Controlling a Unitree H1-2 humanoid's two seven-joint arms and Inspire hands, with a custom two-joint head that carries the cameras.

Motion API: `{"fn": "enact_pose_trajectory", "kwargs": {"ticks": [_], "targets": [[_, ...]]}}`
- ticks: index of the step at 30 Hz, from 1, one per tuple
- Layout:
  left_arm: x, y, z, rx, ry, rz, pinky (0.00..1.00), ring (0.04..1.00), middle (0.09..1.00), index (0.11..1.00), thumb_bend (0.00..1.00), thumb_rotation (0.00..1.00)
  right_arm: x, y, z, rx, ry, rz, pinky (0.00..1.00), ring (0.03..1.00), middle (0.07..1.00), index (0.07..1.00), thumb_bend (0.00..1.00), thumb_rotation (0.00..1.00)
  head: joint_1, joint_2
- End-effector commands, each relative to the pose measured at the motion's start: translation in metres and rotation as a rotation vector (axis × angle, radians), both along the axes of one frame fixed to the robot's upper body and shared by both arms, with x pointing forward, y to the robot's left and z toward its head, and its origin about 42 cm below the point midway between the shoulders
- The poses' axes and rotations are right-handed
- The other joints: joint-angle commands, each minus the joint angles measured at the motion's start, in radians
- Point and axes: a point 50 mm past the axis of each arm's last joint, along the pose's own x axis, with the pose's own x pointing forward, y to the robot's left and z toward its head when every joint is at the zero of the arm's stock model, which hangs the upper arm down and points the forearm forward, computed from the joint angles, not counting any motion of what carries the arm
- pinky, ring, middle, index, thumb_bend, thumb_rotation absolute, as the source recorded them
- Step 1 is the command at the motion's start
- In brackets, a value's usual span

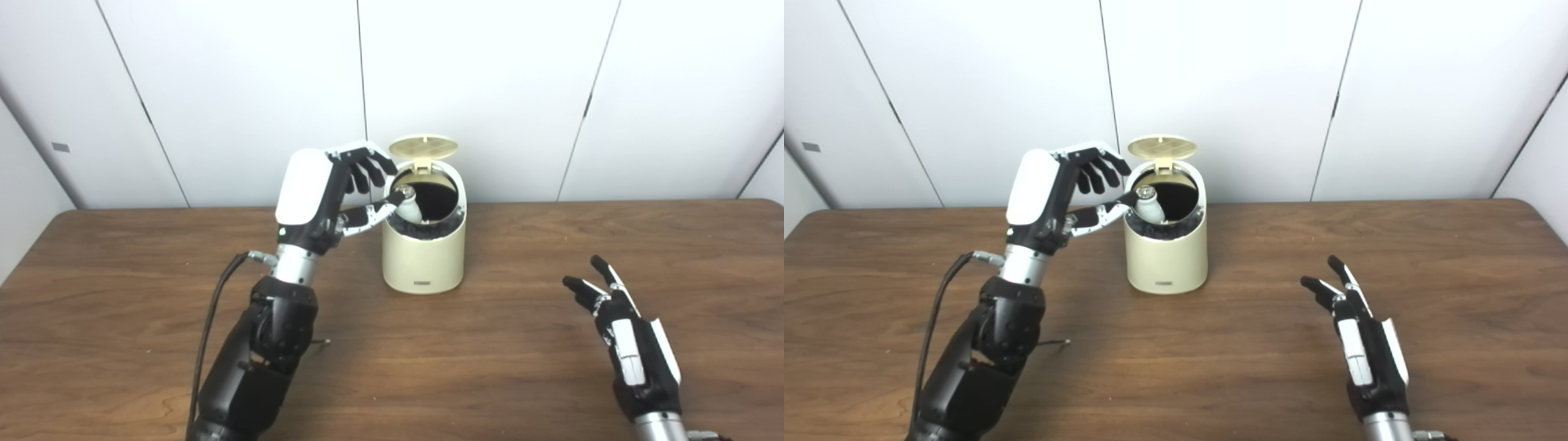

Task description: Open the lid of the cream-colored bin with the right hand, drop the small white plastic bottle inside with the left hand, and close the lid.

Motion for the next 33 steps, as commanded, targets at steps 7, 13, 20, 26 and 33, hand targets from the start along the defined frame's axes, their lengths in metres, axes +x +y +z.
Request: {"fn": "enact_pose_trajectory", "kwargs": {"ticks": [7, 13, 20, 26, 33], "targets": [[-0.023, 0.025, 0.01, -0.233, 0.091, 0.038, 0.31, 0.411, 0.512, 0.494, 0.52, 0.04, -0.01, -0.005, -0.026, 0.062, 0.081, 0.002, 0.9, 0.859, 0.79, 0.945, 0.64, 0.91, 0.005, 0.005], [-0.045, 0.043, -0.021, -0.391, 0.264, 0.013, 0.51, 0.603, 0.649, 0.655, 0.51, 0.52, -0.001, -0.007, -0.008, 0.002, 0.032, 0.008, 0.88, 0.89, 0.847, 0.932, 0.64, 0.92, 0.005, 0.008], [-0.071, 0.051, -0.049, -0.532, 0.407, -0.018, 0.71, 0.768, 0.815, 0.82, 0.47, 0.91, 0.021, -0.007, 0.033, -0.147, -0.03, 0.005, 0.87, 0.919, 0.904, 0.915, 0.62, 0.96, 0.009, 0.013], [-0.093, 0.054, -0.075, -0.586, 0.51, -0.06, 0.87, 0.895, 0.926, 0.921, 0.55, 1.0, 0.045, 0.0, 0.075, -0.284, -0.108, 0.063, 0.89, 0.944, 0.929, 0.914, 0.62, 0.98, 0.002, 0.02], [-0.106, 0.052, -0.092, -0.653, 0.581, -0.081, 0.99, 0.983, 0.998, 0.989, 0.56, 1.0, 0.073, 0.017, 0.122, -0.472, -0.191, 0.08, 0.81, 0.885, 0.902, 0.878, 0.56, 1.0, -0.001, 0.026]]}}
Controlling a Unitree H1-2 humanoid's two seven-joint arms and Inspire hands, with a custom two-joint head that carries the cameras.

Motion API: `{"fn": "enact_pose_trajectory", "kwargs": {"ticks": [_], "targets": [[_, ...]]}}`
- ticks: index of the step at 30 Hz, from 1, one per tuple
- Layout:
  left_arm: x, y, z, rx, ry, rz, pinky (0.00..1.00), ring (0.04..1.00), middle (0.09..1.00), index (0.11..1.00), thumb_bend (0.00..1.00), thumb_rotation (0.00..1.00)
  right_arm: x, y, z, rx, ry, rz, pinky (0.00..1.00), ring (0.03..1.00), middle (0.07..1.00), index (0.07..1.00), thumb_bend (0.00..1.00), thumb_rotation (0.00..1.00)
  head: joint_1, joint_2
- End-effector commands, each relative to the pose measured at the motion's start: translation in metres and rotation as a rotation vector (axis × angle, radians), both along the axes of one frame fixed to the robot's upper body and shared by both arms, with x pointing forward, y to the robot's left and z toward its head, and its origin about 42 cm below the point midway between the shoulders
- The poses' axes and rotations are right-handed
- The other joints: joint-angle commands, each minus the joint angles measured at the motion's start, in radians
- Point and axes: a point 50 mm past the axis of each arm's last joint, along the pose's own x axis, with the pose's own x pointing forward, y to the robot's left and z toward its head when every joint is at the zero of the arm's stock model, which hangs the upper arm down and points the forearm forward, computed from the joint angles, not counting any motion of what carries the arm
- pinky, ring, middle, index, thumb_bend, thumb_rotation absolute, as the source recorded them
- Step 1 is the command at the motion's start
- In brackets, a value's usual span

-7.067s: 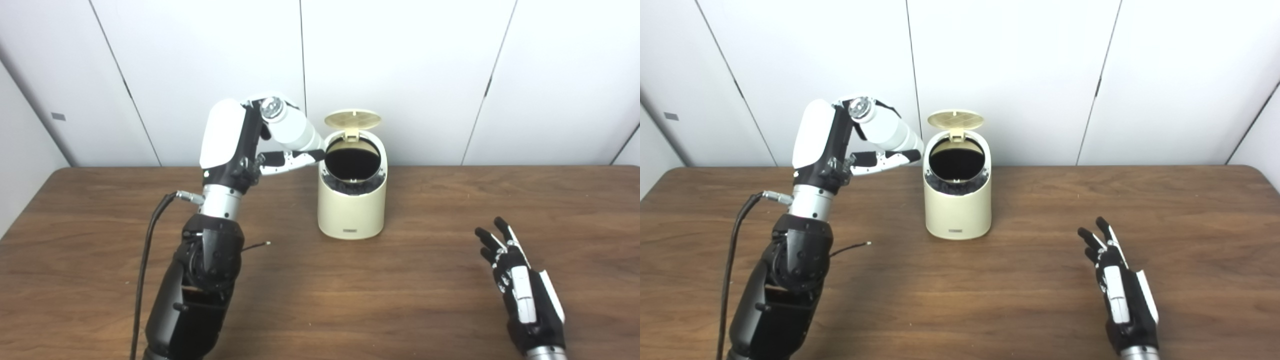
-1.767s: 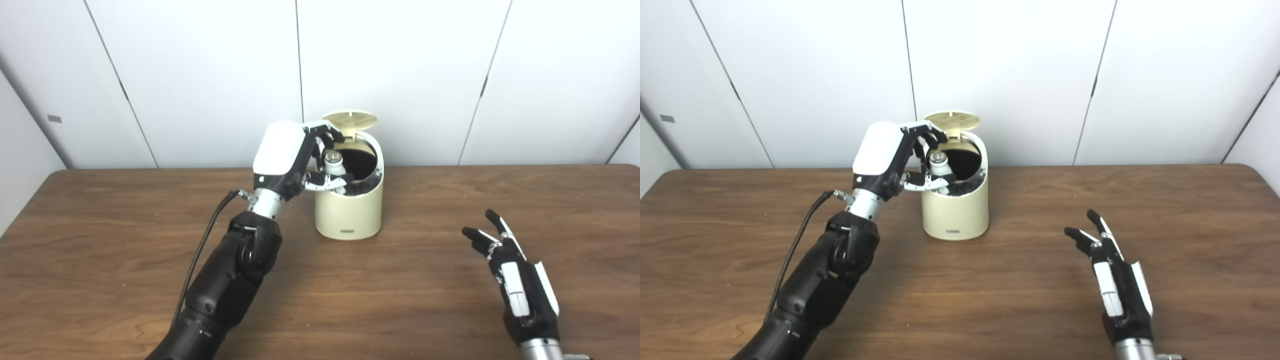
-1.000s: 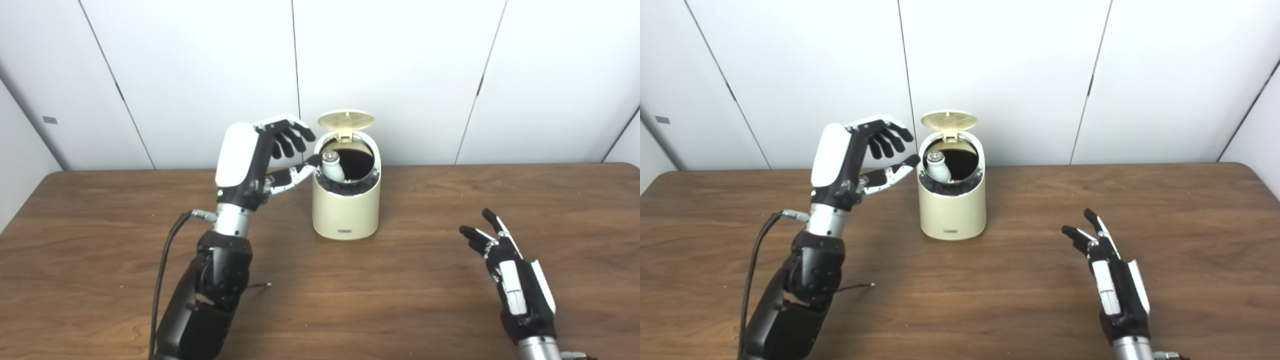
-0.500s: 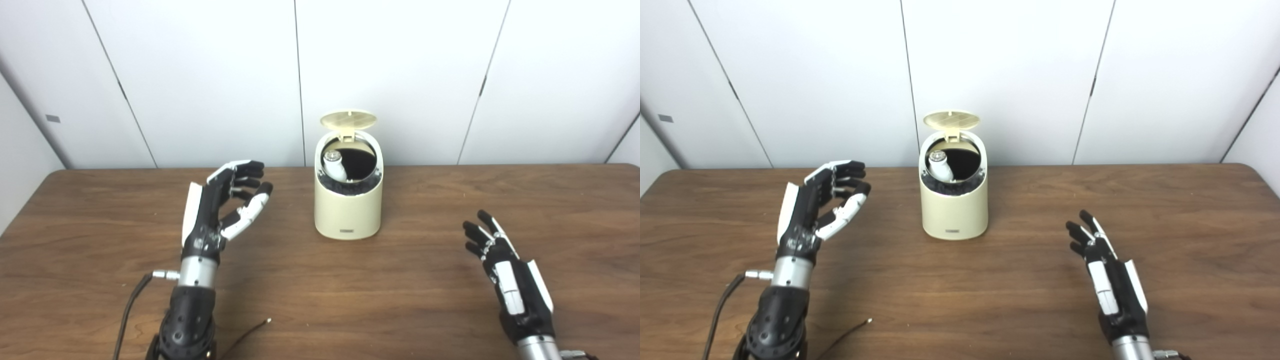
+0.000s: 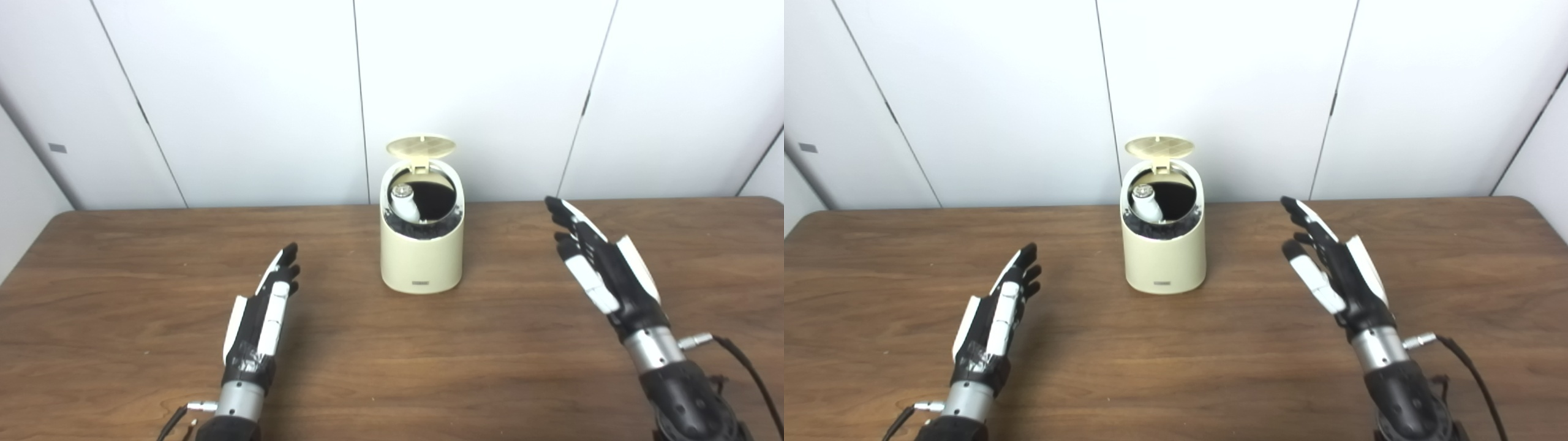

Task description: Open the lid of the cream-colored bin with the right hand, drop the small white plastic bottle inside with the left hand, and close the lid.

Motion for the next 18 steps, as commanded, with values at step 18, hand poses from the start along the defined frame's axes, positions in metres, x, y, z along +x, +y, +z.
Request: {"fn": "enact_pose_trajectory", "kwargs": {"ticks": [18], "targets": [[-0.001, -0.013, 0.006, -0.074, 0.022, -0.03, 1.0, 1.0, 1.0, 0.989, 0.65, 1.0, 0.088, 0.057, 0.112, -0.204, -0.185, 0.07, 0.87, 0.929, 0.931, 0.871, 0.55, 1.0, 0.006, 0.005]]}}
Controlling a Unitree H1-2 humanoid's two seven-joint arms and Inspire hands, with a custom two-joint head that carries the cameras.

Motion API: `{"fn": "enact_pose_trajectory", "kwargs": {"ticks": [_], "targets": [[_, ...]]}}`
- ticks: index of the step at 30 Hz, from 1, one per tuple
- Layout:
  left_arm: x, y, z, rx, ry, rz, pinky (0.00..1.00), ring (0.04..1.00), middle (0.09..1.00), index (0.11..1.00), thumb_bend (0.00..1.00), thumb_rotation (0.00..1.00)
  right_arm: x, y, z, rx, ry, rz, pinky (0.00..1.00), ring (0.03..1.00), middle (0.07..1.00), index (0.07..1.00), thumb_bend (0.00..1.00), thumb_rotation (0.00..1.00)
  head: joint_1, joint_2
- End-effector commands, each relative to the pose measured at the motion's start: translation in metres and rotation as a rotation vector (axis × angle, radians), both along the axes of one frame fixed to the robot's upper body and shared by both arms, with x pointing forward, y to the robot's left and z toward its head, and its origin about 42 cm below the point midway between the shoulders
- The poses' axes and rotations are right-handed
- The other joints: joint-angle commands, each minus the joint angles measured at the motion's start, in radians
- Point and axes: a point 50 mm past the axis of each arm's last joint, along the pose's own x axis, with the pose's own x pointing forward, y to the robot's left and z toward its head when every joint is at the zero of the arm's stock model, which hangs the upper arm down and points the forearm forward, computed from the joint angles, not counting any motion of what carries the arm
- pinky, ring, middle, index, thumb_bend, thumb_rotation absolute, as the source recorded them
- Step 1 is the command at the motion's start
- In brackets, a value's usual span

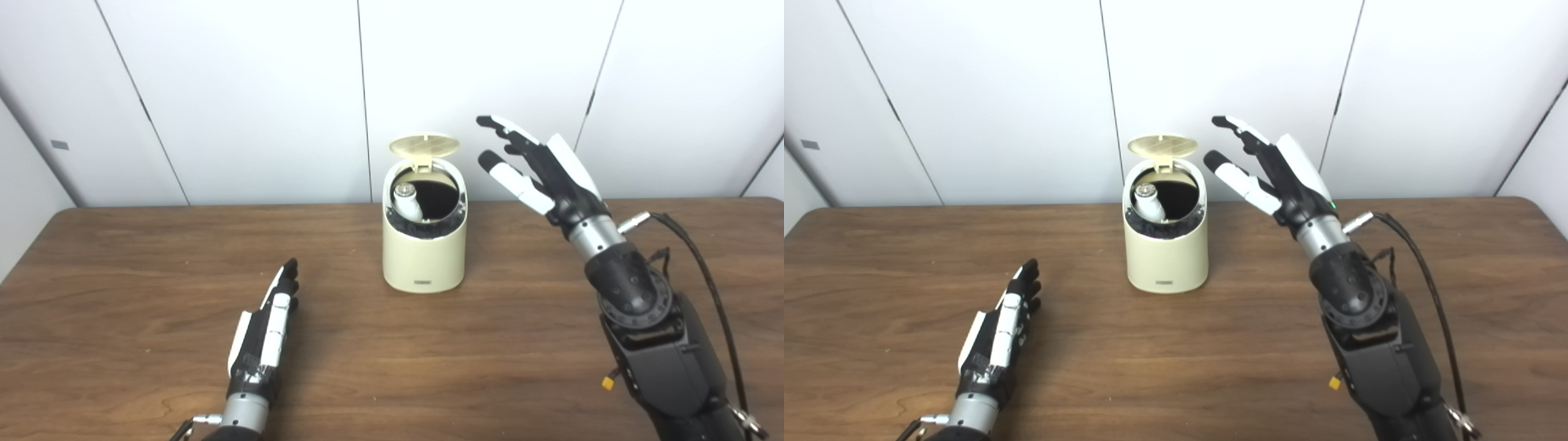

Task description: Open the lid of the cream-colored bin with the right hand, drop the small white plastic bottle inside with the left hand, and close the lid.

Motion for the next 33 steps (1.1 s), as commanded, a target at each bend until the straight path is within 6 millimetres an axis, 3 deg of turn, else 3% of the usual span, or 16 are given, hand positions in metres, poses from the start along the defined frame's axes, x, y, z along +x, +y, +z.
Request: {"fn": "enact_pose_trajectory", "kwargs": {"ticks": [1, 10, 17, 33], "targets": [[0.003, -0.005, 0.015, -0.011, -0.053, -0.011, 1.0, 1.0, 1.0, 0.989, 0.65, 1.0, 0.009, 0.011, 0.038, -0.023, -0.133, 0.034, 0.87, 0.928, 0.93, 0.87, 0.55, 1.0, 0.0, 0.0], [0.002, -0.007, 0.014, -0.005, -0.04, -0.004, 1.0, 1.0, 1.0, 0.987, 0.67, 1.0, 0.032, 0.039, 0.055, -0.129, -0.14, 0.051, 0.94, 0.975, 0.955, 0.86, 0.58, 1.0, -0.001, 0.004], [0.003, -0.009, 0.014, -0.008, -0.036, 0.0, 1.0, 1.0, 1.0, 0.985, 0.67, 1.0, 0.031, 0.054, 0.055, -0.188, -0.155, 0.111, 0.94, 0.994, 0.967, 0.791, 0.61, 1.0, 0.003, 0.004], [0.005, -0.013, 0.016, 0.008, -0.035, -0.012, 1.0, 1.0, 1.0, 0.985, 0.65, 1.0, 0.006, 0.038, 0.045, -0.252, -0.184, 0.147, 1.0, 1.0, 0.982, 0.725, 0.6, 0.98, 0.008, 0.003]]}}
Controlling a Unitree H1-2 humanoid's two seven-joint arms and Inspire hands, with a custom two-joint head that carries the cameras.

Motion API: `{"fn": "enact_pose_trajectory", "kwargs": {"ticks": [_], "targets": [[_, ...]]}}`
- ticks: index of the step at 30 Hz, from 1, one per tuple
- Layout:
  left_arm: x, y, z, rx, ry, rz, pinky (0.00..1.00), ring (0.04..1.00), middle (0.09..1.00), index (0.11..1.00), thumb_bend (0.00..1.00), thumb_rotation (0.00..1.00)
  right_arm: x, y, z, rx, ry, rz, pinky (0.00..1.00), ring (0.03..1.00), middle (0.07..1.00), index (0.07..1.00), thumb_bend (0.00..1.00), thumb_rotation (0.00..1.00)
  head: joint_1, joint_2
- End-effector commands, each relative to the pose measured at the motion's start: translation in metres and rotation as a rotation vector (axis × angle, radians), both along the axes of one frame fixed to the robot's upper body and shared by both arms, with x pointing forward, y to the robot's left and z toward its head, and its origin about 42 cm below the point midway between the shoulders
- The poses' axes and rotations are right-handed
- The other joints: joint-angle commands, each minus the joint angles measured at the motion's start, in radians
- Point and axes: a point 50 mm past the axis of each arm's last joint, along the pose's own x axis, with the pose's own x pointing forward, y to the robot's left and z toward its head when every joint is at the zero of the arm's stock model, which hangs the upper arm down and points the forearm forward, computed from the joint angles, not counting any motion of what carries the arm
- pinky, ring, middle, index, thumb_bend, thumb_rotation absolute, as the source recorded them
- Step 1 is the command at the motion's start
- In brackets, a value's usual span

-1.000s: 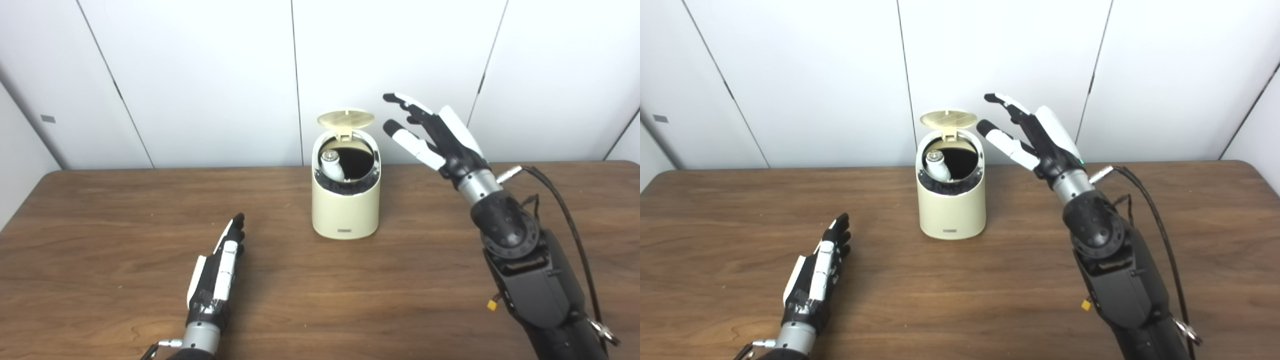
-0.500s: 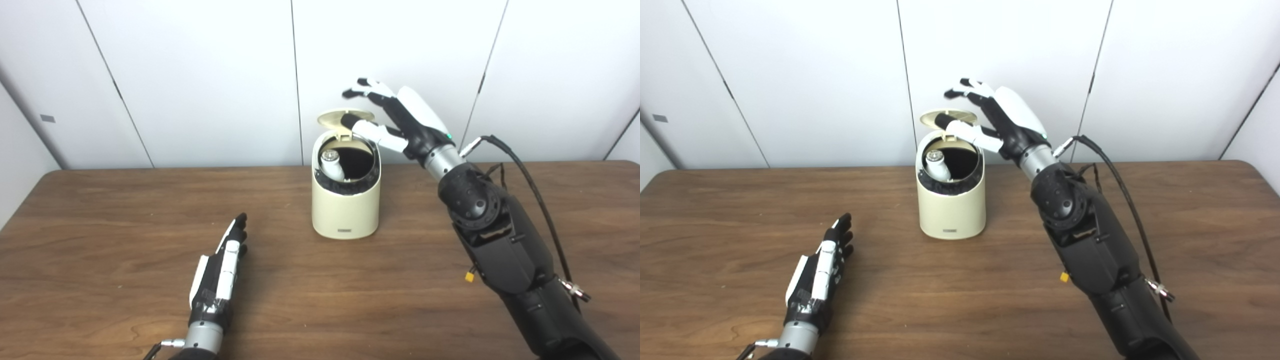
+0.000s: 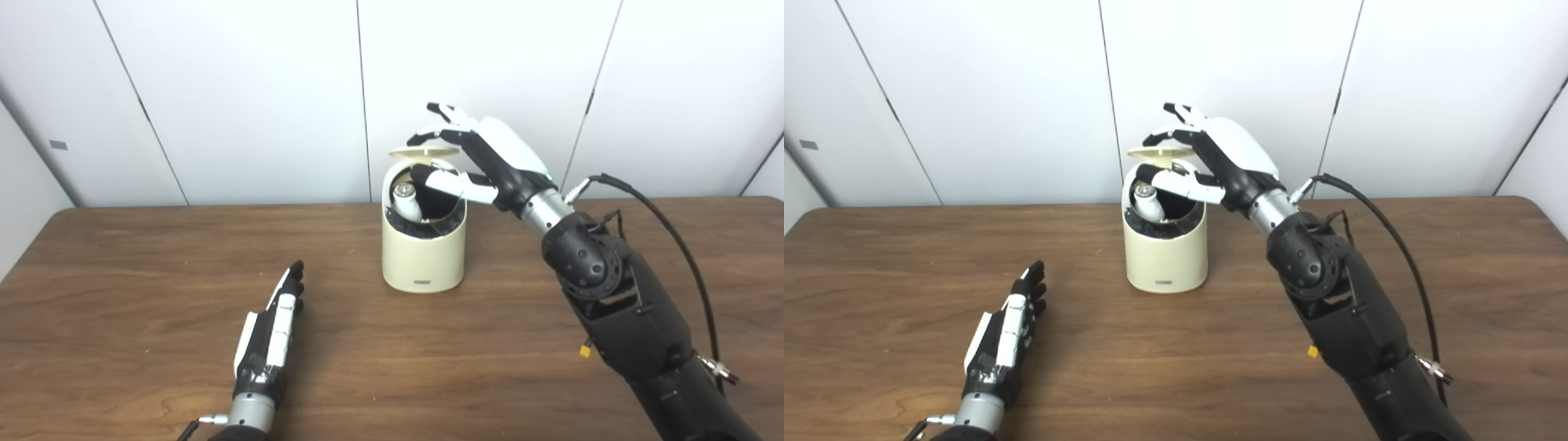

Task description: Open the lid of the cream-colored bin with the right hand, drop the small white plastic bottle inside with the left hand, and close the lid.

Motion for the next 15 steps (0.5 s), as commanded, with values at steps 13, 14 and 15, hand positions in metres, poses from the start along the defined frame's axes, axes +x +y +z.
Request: {"fn": "enact_pose_trajectory", "kwargs": {"ticks": [13, 14, 15], "targets": [[0.005, -0.007, 0.016, 0.005, -0.067, -0.005, 1.0, 1.0, 1.0, 0.974, 0.64, 1.0, -0.018, -0.013, 0.014, -0.03, -0.055, 0.009, 1.0, 1.0, 0.971, 0.74, 0.61, 0.97, 0.006, 0.007], [0.005, -0.007, 0.017, 0.006, -0.069, -0.004, 1.0, 1.0, 1.0, 0.973, 0.64, 1.0, -0.019, -0.014, 0.013, -0.031, -0.049, 0.009, 1.0, 1.0, 0.971, 0.741, 0.61, 0.97, 0.007, 0.008], [0.005, -0.007, 0.017, 0.007, -0.07, -0.003, 1.0, 1.0, 1.0, 0.974, 0.64, 1.0, -0.019, -0.014, 0.012, -0.032, -0.045, 0.009, 1.0, 1.0, 0.971, 0.742, 0.61, 0.97, 0.007, 0.008]]}}
